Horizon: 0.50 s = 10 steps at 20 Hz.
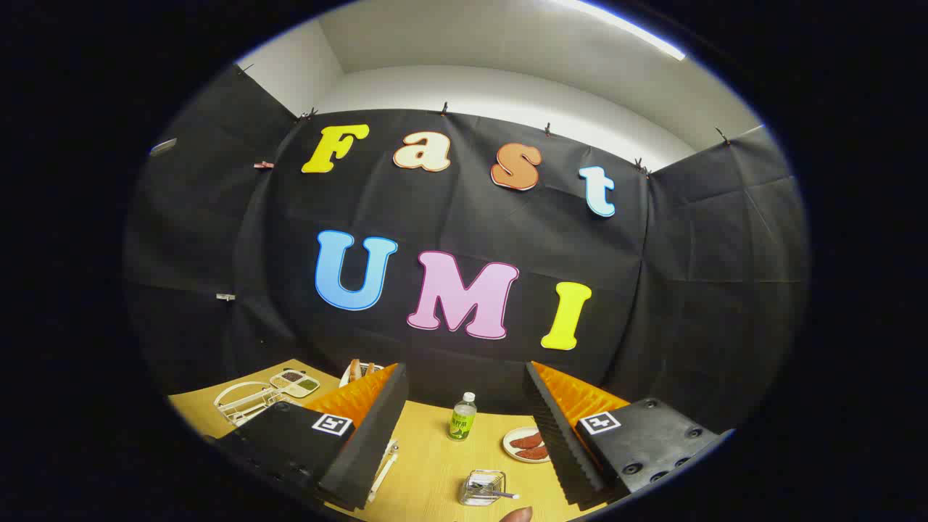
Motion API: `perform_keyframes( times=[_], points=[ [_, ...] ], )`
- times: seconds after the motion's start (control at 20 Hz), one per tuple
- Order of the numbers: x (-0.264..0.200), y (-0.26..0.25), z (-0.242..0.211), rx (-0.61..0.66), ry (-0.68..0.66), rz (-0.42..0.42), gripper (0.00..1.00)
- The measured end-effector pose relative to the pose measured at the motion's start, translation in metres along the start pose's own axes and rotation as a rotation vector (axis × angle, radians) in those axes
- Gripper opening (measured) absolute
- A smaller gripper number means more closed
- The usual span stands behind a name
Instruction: Take the plate from the dish rack, then take the spoon from the basket and place it into the plate.
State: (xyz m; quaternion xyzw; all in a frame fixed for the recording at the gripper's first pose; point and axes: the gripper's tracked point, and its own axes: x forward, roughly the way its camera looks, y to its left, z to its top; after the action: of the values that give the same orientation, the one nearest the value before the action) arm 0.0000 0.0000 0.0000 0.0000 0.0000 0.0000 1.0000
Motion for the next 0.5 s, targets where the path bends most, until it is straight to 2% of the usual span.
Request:
perform_keyframes(
  times=[0.5],
  points=[
    [0.0, 0.029, -0.014, 0.023, 0.055, 0.027, 0.97]
  ],
)
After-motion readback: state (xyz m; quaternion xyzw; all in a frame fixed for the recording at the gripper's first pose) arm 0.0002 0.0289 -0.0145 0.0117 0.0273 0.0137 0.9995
